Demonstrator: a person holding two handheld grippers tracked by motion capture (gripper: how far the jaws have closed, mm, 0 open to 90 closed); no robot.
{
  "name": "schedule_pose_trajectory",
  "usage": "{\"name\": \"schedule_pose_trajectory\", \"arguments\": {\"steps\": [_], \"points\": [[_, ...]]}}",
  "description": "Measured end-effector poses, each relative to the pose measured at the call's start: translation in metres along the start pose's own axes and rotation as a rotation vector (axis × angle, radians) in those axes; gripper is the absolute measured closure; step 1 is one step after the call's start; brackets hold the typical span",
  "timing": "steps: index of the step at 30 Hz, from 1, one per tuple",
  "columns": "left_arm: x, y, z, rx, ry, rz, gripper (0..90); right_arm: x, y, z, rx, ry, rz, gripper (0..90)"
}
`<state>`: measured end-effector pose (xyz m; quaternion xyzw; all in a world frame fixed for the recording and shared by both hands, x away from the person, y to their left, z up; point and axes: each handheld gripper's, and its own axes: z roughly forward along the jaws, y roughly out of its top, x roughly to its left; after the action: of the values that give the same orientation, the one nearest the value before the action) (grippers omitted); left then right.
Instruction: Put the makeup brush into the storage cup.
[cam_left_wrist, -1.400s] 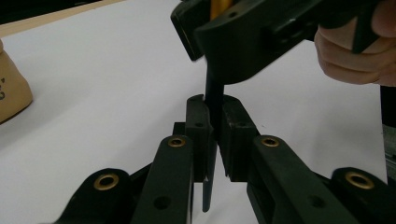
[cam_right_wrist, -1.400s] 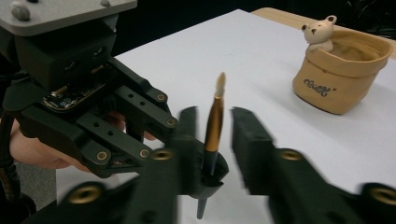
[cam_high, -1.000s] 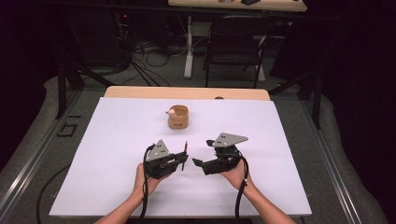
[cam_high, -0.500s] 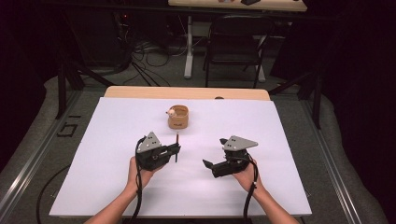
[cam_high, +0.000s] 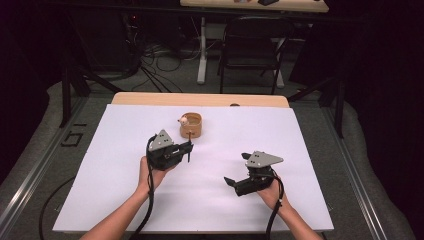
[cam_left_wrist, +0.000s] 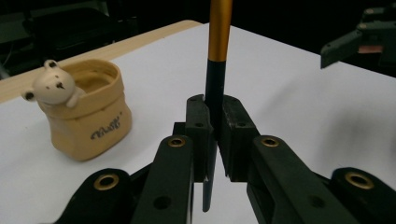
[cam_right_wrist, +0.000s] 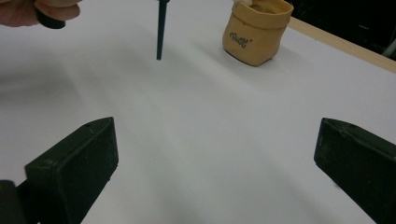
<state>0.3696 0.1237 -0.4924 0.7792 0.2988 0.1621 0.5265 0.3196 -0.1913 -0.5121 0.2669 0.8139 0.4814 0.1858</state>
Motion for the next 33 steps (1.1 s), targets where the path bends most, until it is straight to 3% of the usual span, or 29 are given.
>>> {"name": "schedule_pose_trajectory", "arguments": {"steps": [5,6,8,14,17,21,26,33], "points": [[0.005,0.010,0.003,-0.003,0.006,0.006,83.1,-0.001,-0.005,0.001,0.039,0.004,-0.008,0.0],[0.006,0.015,0.005,0.003,0.011,0.012,83.1,-0.001,-0.006,0.001,0.041,0.057,-0.006,0.0],[0.008,0.018,0.008,0.000,0.011,0.005,83.1,-0.001,-0.006,0.003,0.044,0.073,-0.017,0.0],[0.010,0.026,0.014,-0.005,0.012,0.004,83.1,-0.004,-0.009,0.003,0.056,0.063,0.006,0.0],[0.012,0.031,0.018,-0.004,0.014,-0.021,83.1,-0.005,-0.010,0.003,0.058,0.074,0.008,0.0],[0.013,0.044,0.021,-0.011,0.026,-0.006,83.2,-0.005,-0.010,0.001,0.052,0.074,0.002,0.0],[0.019,0.049,0.026,-0.018,0.030,-0.026,83.2,-0.006,-0.010,0.000,0.042,0.065,0.003,0.0],[0.022,0.057,0.030,-0.021,0.054,-0.013,83.2,-0.005,-0.009,-0.002,0.046,0.062,0.000,0.0]]}}
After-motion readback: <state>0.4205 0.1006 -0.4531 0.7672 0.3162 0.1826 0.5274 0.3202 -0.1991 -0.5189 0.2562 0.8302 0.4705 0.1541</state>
